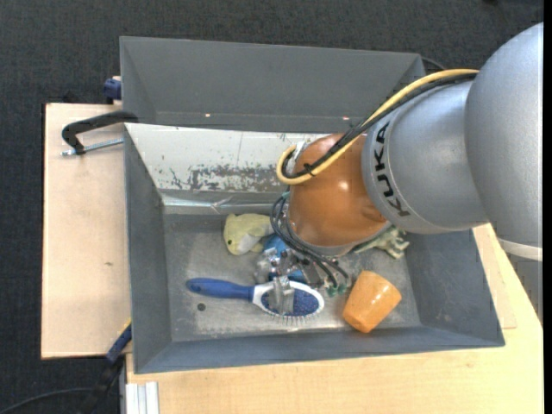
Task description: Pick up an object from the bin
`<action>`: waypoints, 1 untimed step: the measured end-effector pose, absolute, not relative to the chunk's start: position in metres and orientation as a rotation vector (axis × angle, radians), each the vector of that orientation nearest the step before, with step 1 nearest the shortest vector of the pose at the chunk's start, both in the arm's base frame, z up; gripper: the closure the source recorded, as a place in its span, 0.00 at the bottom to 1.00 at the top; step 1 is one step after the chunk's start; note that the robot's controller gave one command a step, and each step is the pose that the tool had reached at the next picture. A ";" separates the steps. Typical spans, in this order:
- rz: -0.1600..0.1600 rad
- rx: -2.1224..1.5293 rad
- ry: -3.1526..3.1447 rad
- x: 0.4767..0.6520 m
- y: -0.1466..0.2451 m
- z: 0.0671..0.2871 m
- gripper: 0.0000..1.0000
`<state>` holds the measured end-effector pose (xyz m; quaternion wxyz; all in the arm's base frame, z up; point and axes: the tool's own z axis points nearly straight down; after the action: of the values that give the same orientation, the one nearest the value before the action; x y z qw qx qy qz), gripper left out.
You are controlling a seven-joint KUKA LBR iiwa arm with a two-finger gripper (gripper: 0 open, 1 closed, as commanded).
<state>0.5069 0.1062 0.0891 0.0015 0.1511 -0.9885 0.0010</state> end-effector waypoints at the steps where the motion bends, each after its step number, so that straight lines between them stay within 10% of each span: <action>1: -0.002 0.454 -3.122 0.515 0.112 0.166 1.00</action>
Offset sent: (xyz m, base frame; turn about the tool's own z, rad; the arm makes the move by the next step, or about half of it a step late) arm 0.0055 0.0048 0.0718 0.0140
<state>0.5153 0.1120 0.1660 -0.0067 0.1440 -0.9896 -0.0008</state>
